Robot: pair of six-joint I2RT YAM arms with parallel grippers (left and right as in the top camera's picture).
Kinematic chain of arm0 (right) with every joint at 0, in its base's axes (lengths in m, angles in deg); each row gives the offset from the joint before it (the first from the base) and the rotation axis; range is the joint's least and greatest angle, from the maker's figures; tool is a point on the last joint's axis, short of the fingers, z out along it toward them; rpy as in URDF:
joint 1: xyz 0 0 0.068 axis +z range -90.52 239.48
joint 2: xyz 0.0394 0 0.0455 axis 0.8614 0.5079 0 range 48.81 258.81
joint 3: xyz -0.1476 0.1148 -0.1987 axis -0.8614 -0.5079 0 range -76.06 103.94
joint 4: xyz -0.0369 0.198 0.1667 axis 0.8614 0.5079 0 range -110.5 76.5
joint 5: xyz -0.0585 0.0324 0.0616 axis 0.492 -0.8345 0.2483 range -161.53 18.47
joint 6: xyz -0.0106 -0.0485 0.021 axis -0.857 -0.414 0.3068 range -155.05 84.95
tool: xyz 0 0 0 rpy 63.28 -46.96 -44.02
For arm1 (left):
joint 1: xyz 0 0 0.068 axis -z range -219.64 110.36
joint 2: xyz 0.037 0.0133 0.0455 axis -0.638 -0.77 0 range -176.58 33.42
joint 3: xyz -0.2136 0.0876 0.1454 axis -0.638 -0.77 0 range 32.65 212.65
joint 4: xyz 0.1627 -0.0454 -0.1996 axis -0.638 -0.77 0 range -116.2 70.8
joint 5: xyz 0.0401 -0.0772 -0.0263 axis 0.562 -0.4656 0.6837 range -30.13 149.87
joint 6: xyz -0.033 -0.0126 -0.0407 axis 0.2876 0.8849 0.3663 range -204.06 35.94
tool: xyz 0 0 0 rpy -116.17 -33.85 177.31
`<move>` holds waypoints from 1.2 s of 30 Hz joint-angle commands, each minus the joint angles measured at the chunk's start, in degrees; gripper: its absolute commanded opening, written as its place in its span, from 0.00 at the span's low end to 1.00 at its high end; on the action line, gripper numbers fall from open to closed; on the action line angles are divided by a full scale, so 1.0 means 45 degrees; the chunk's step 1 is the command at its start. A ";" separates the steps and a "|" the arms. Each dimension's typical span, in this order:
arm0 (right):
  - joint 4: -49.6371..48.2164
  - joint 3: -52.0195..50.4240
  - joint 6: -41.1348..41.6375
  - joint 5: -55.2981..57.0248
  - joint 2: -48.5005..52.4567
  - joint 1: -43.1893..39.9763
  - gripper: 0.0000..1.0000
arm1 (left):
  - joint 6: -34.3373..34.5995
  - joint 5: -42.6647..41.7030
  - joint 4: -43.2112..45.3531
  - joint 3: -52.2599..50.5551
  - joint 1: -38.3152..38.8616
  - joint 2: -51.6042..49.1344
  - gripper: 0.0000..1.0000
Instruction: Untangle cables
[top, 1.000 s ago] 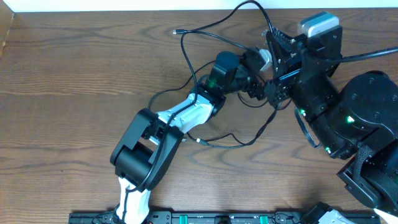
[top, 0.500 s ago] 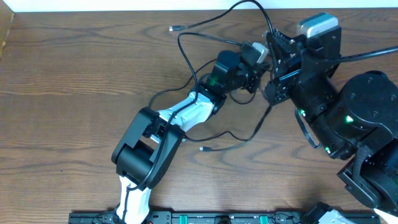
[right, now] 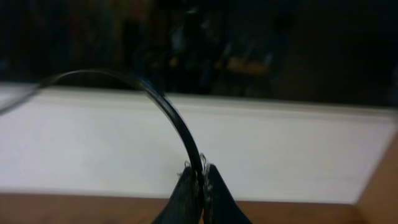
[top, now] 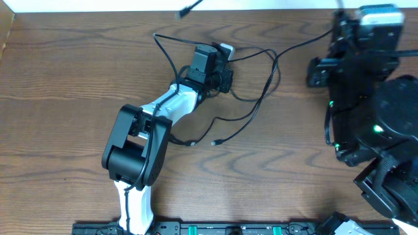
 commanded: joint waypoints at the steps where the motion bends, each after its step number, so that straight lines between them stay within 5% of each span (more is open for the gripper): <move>1: -0.1171 0.0049 -0.1875 0.1870 -0.0534 -0.0005 0.01 | -0.0340 0.0073 -0.0257 0.0015 0.0112 -0.0073 0.07; 8: -0.2943 0.0408 -0.2443 0.1865 -0.1685 -0.0005 0.01 | -0.0335 0.0078 -0.0301 -0.0078 0.0131 -0.0073 0.07; 21: -0.2142 0.1452 -0.3099 0.1943 -0.2914 -0.0005 0.01 | -0.0330 0.0083 -0.0291 -0.0078 0.0131 -0.0078 0.07; 33: 0.0772 0.1443 -0.1860 0.1481 0.0495 -0.0010 0.01 | -0.0321 0.0073 -0.0525 -0.0078 0.0180 -0.0073 0.08; 36: 0.0826 0.1443 -0.1894 0.1481 0.1248 -0.0005 0.01 | 0.0141 -0.0049 -0.0588 -0.0078 0.0180 -0.0073 0.54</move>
